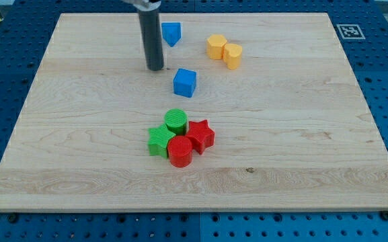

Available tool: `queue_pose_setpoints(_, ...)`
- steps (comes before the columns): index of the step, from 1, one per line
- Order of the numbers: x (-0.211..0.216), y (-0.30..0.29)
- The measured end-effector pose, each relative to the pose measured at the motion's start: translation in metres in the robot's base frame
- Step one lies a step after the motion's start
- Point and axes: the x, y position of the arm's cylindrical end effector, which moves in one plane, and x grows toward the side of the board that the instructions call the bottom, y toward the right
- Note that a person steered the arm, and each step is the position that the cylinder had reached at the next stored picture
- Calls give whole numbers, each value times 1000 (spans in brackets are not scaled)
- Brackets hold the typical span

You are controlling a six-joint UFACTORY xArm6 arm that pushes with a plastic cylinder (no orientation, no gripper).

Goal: Push the blue blocks into the yellow blocks

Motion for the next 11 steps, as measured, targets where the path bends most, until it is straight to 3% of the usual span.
queue_pose_setpoints(1,48,4)
queue_pose_setpoints(2,61,24)
queue_pose_setpoints(5,33,66)
queue_pose_setpoints(6,27,104)
queue_pose_setpoints(7,11,112)
queue_pose_setpoints(8,4,72)
queue_pose_setpoints(9,-22,-1)
queue_pose_setpoints(11,-175,-23)
